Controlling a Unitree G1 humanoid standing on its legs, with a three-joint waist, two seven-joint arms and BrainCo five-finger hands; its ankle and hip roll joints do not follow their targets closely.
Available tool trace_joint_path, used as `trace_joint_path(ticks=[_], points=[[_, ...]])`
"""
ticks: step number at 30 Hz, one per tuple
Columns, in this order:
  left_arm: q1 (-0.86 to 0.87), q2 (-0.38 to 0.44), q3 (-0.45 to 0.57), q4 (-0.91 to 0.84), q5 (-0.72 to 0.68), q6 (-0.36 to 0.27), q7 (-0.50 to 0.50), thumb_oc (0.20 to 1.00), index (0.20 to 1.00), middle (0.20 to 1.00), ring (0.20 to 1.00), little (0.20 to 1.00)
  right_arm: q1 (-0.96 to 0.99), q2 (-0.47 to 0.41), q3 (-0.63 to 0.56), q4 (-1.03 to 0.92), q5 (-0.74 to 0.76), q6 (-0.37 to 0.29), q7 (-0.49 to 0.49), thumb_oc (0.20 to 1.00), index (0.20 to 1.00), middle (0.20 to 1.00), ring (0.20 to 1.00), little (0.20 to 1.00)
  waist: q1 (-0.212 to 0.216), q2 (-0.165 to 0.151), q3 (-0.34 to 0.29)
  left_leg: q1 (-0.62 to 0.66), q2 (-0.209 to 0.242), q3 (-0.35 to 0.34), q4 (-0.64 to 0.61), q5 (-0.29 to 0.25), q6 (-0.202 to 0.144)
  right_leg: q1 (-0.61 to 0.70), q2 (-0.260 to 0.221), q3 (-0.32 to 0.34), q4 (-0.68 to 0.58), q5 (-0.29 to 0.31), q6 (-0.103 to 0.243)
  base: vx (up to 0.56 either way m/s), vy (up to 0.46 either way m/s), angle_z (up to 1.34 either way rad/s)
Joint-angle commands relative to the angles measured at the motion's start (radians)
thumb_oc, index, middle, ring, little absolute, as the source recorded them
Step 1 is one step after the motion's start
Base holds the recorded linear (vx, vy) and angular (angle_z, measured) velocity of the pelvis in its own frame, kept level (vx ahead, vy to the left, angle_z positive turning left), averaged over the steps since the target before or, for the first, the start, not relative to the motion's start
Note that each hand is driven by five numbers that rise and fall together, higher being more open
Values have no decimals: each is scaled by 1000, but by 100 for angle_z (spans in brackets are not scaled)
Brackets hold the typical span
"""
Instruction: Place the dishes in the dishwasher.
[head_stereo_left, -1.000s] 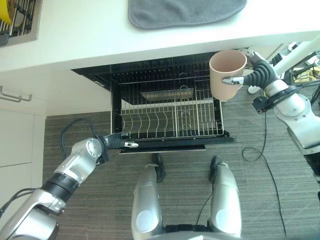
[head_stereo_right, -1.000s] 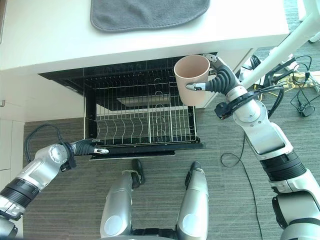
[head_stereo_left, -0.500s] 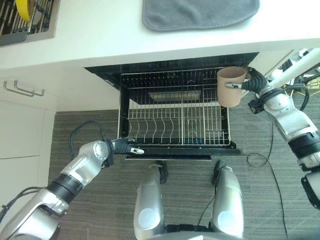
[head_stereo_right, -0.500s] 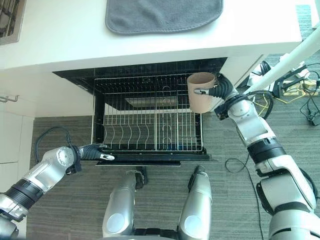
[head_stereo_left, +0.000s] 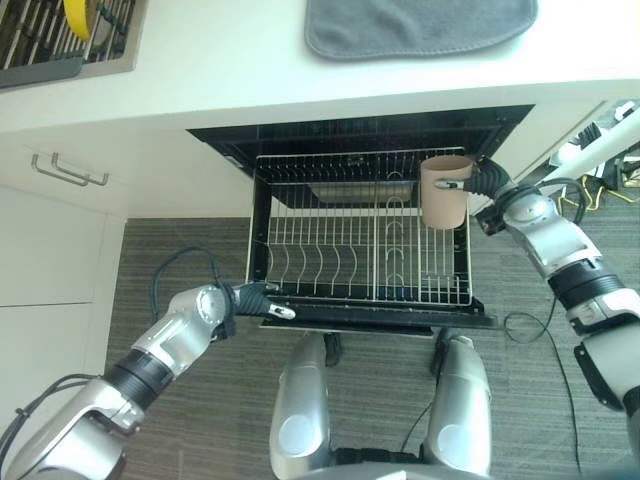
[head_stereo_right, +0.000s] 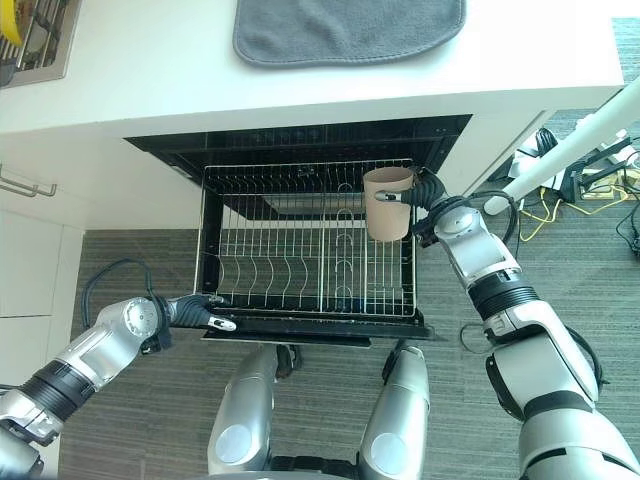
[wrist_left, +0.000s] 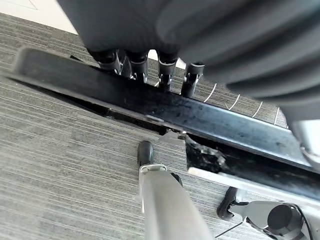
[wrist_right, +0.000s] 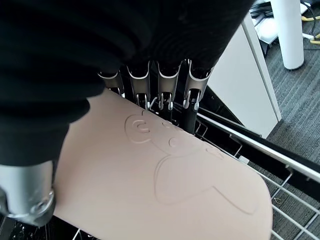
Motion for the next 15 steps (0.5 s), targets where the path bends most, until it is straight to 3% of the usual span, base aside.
trace_joint_path(ticks=[1,15], points=[[123,4,-77,-42,-31,7,-69,1000,1000,1000,1000,1000,-78,0,-6,69,13,5,-34,200,200,200,200,200,42,16,-18,46,29,-50,3,-90,9,2,-11,-27,-40,9,-23,0,0,0],[97,-1,-83,-71,-47,20,-72,1000,1000,1000,1000,1000,-59,30,23,235,12,23,-44,200,200,200,200,200,54,21,-17,32,35,-62,28,-91,8,0,-24,-30,-19,8,-23,0,0,0]])
